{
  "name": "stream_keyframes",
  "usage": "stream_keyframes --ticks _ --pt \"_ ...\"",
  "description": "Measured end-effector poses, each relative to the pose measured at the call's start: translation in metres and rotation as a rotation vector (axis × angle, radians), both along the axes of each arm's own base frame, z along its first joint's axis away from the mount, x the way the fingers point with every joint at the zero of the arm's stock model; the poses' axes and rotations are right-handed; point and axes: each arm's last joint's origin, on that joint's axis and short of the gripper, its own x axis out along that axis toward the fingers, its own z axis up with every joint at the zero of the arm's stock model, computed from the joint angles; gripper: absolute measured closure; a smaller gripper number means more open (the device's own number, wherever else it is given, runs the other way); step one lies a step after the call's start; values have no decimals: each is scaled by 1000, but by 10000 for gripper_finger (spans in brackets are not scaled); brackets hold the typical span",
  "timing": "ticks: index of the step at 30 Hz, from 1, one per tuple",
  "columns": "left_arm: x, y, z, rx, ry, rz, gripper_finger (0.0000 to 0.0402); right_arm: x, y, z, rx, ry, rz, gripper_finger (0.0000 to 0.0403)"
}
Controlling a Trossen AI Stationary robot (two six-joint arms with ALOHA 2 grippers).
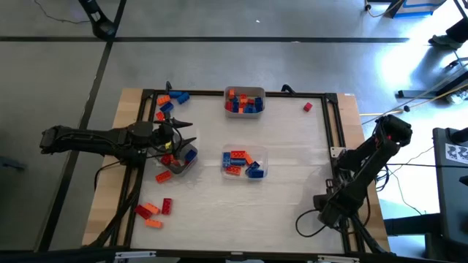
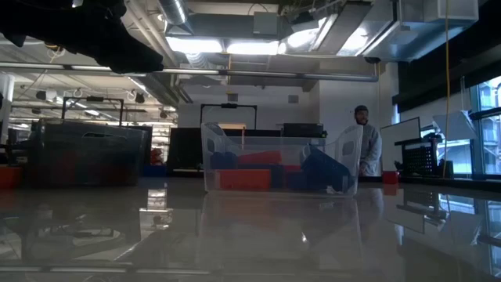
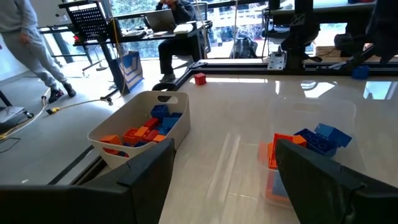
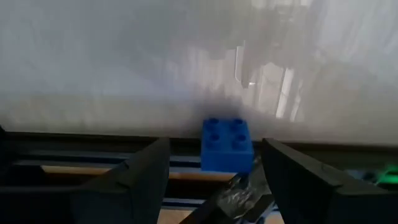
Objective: Sort blocks by size
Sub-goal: Put the small blue game piece into the gray bin
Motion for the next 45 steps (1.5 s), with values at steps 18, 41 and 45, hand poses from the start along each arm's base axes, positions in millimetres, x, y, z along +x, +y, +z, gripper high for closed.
stream_keyframes --ticks 18,41,45 --pt "0 0 0 3 1 -1 137 -21 -8 -31 -67 25 -70 170" --pt "1 0 3 -23 -40 4 137 33 -19 1 -6 -247 -194 268" --pt "1 0 3 -17 -37 3 137 62 -37 18 -49 -399 -257 268"
